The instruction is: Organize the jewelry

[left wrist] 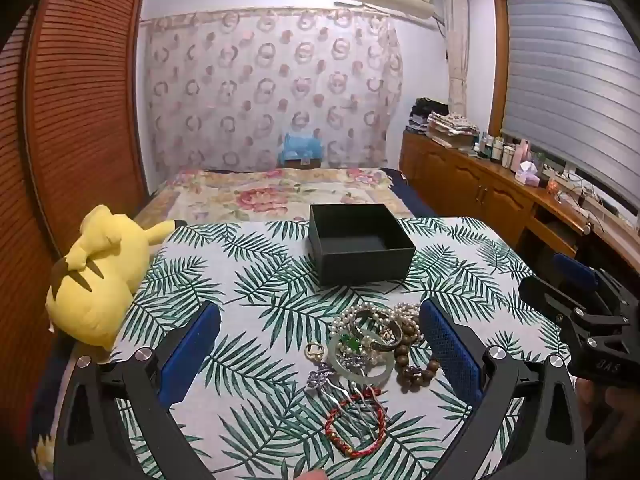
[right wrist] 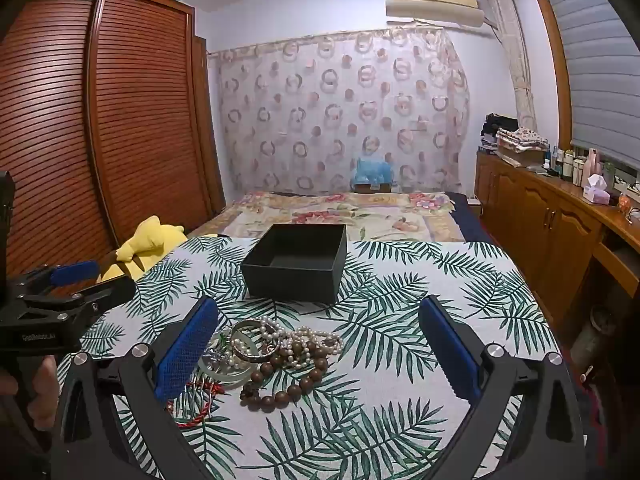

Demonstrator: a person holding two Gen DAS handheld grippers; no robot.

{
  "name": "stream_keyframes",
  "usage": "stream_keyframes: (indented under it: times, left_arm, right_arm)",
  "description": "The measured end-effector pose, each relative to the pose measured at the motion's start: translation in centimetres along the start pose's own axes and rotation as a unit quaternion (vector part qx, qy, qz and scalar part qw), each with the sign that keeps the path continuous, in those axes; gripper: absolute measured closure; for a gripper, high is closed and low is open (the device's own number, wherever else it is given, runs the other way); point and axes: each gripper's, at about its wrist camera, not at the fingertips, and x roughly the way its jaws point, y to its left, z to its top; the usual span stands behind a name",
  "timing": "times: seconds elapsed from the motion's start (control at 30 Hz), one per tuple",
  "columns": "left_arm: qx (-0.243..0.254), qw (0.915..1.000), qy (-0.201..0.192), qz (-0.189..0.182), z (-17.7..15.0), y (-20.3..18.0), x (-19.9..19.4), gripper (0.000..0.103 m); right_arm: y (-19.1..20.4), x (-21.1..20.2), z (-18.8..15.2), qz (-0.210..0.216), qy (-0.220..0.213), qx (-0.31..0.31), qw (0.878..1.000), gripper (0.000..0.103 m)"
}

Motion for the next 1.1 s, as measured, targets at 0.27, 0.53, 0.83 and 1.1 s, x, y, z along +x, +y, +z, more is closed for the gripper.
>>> stream_keyframes:
  times: [0.27, 0.53, 0.83, 1.1]
  left_arm:
    - [-0.002, 1.0000, 0.000, -0.001, 0.01, 0.02, -0.01, 0.007]
    - [-0.002, 1.0000, -0.001, -0.001, 0.02, 0.06, -0.04, 0.007]
    - [-0.001, 1.0000, -0.002, 0.000, 0.01, 0.05, -0.06, 0.007]
    - [-0.001, 1.0000, -0.004, 0.000, -0.01, 0.03, -0.08, 0.007]
  right_arm:
    - [0.02, -0.06, 0.03, 0.000, -0.001, 0.000, 1.000, 0.003]
    - [0.03, -0.23, 0.12, 0.001, -0.002, 0.001, 1.000, 0.003]
    - [0.14, -0.28, 0.10, 0.001, -0.002, 0.002, 1.000, 0.003]
    - [0.14, -0.32, 0.04, 0.001, -0.003, 0.002, 1.000, 0.003]
